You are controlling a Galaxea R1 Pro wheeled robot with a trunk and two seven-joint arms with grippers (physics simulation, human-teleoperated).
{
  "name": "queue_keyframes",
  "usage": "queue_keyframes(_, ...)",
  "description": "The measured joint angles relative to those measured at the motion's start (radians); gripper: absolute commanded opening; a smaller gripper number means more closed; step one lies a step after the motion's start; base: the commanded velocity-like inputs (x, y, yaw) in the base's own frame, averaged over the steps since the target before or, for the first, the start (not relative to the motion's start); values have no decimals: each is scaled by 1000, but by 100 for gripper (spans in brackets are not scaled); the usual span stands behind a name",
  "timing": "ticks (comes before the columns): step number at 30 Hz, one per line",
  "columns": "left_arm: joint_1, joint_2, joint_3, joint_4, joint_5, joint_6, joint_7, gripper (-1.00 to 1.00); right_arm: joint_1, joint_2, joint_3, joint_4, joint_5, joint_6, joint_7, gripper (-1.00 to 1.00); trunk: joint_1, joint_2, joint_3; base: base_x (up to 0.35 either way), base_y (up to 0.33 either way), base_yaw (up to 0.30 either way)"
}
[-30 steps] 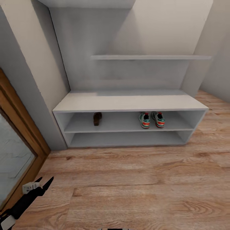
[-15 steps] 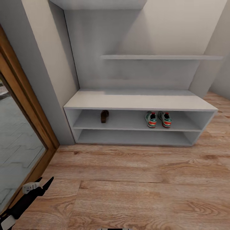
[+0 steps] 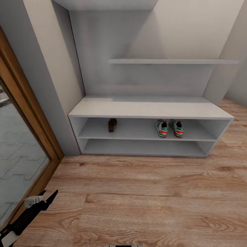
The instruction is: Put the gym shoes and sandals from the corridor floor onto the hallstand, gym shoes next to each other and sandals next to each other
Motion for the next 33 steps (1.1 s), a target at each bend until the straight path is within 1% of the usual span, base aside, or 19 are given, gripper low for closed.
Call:
queue_keyframes(1,1,0,1,0,0,0,0,100,-2,35,5,-53,20,2,-2,-100,0,0,0,0,0,0)
queue_keyframes(2,0,0,1,0,0,0,0,100,-1,95,36,-99,23,3,-2,-100,0,0,0,0,0,0)
queue_keyframes(4,0,0,1,0,0,0,0,100,-1,156,71,-123,53,3,-4,-100,0,0,0,0,0,0)
queue_keyframes(5,0,0,1,0,0,0,0,100,-1,196,88,-136,68,4,-4,-100,0,0,0,0,0,0)
queue_keyframes(6,0,0,2,0,0,0,0,100,-2,249,98,-167,97,6,-4,-100,0,0,0,0,0,0)
queue_keyframes(7,-1,0,1,0,0,0,0,100,-1,268,103,-182,109,7,-4,-100,0,0,0,0,0,0)
queue_keyframes(9,0,0,1,0,0,0,1,100,-2,321,110,-238,171,11,-4,-100,0,0,0,0,0,0)
queue_keyframes(11,0,0,0,0,0,0,1,100,-3,387,112,-320,291,51,-4,-100,0,0,0,0,0,0)
queue_keyframes(12,0,0,0,0,0,0,1,100,-2,413,113,-345,329,75,-4,-100,0,0,0,0,0,0)
queue_keyframes(14,0,0,0,0,0,0,1,100,-2,460,114,-385,384,119,-3,-100,0,0,0,0,0,0)
queue_keyframes(16,0,0,0,0,0,0,1,100,-2,483,114,-402,417,136,-2,-100,0,0,0,0,0,0)
queue_keyframes(19,0,0,0,0,0,0,1,100,-3,506,115,-414,448,150,-2,-100,0,0,0,0,0,0)
queue_keyframes(23,0,-4,0,0,0,-1,1,100,-3,534,133,-433,459,154,-1,-100,0,0,0,0,0,0)
queue_keyframes(25,0,-4,0,0,0,-1,1,100,-2,593,202,-447,466,154,-2,-100,0,0,0,0,0,0)
queue_keyframes(26,0,-4,0,0,0,-1,1,100,-2,605,216,-449,475,154,-2,-100,0,0,0,0,0,0)
queue_keyframes(28,0,-5,0,0,0,-1,1,100,-2,664,260,-454,502,154,-4,-100,0,0,0,0,0,0)
queue_keyframes(30,0,-5,0,0,0,-1,2,100,-3,732,280,-475,557,156,-14,-100,0,0,0,0,0,0)
queue_keyframes(31,0,-5,0,0,0,-1,1,100,-3,752,282,-482,578,157,-22,-100,0,0,0,0,0,0)
queue_keyframes(33,0,-5,0,0,0,-1,1,100,-4,808,287,-503,635,169,-59,-100,0,0,0,0,0,0)
